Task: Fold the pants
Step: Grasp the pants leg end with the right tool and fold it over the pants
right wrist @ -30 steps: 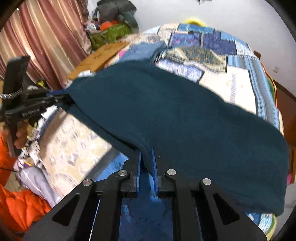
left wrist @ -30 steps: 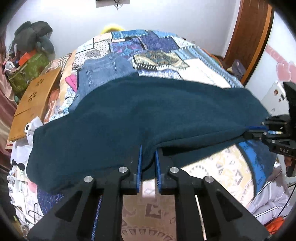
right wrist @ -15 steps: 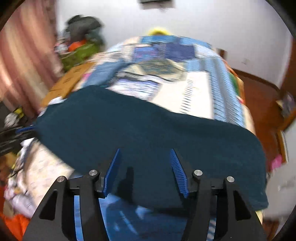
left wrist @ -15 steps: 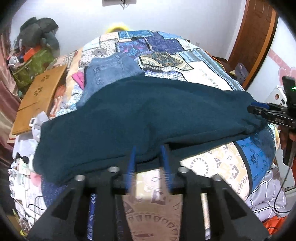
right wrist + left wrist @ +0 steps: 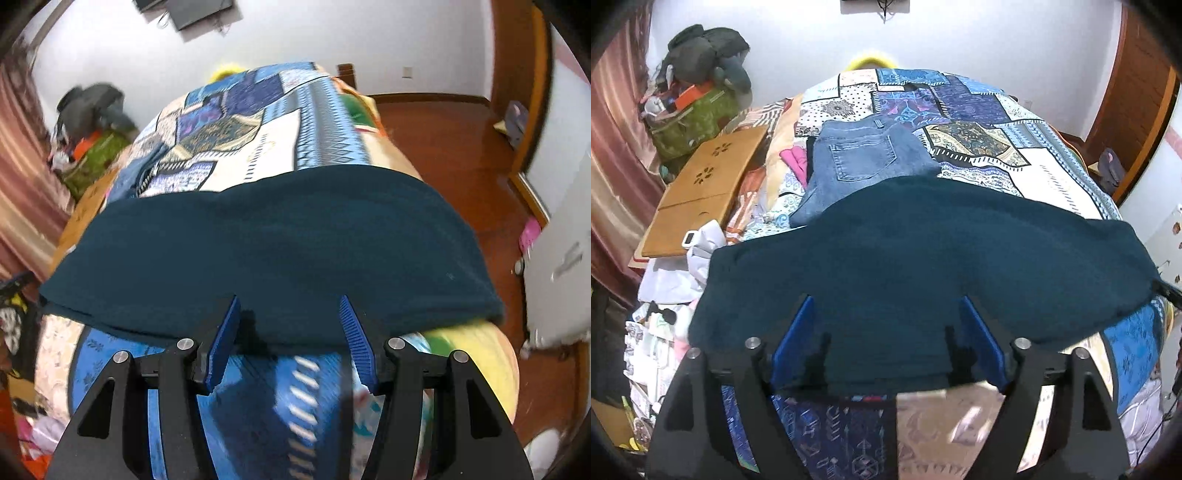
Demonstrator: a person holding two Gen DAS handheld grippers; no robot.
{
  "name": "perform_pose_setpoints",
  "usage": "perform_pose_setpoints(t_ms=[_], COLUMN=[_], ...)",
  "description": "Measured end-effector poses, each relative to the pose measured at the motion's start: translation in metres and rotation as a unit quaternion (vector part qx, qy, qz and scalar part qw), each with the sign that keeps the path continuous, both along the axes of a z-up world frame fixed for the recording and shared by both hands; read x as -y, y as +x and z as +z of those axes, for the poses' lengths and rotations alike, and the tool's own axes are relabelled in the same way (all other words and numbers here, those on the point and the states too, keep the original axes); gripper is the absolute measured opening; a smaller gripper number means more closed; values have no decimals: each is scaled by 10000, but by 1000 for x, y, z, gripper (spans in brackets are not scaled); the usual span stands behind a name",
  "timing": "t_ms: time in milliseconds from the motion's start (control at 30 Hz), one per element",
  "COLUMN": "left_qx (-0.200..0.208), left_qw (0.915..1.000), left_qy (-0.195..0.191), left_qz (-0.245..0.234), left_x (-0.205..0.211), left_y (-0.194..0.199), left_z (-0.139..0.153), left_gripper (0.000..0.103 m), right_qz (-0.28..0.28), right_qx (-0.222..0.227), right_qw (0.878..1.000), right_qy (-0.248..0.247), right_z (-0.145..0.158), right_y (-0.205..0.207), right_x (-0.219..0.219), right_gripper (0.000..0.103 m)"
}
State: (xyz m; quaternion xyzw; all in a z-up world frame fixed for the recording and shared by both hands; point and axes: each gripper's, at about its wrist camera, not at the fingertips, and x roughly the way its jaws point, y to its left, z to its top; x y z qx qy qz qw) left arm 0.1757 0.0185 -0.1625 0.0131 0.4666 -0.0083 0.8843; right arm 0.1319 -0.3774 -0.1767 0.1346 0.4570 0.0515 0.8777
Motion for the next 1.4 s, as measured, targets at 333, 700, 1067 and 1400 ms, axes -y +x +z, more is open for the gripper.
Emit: perform_pose_setpoints(t_ms=[333, 700, 1067, 1400], left_qx=[-519, -572, -541, -516], left_qw=[9970, 9938, 9934, 9931], left_qy=[-157, -226, -365, -334], left_qz=[-544, -931, -945, -1001], left_x=[46, 89, 94, 94], left_y=[34, 51, 63, 60], left_z=[-32, -44, -51, -50], left_gripper=[85, 92, 99, 99], right_qz=[-1083, -1629, -1826, -2874], right_qx=[-145, -197, -460, -83], right_qw=[9921, 9726, 9639, 9388], right_qy=[623, 1650, 1885, 1899], right_z=[-4, -31, -57, -64], right_y=[-26, -7, 17, 15], right_x=[43, 73, 90, 139], right_gripper=[76, 79, 80, 24])
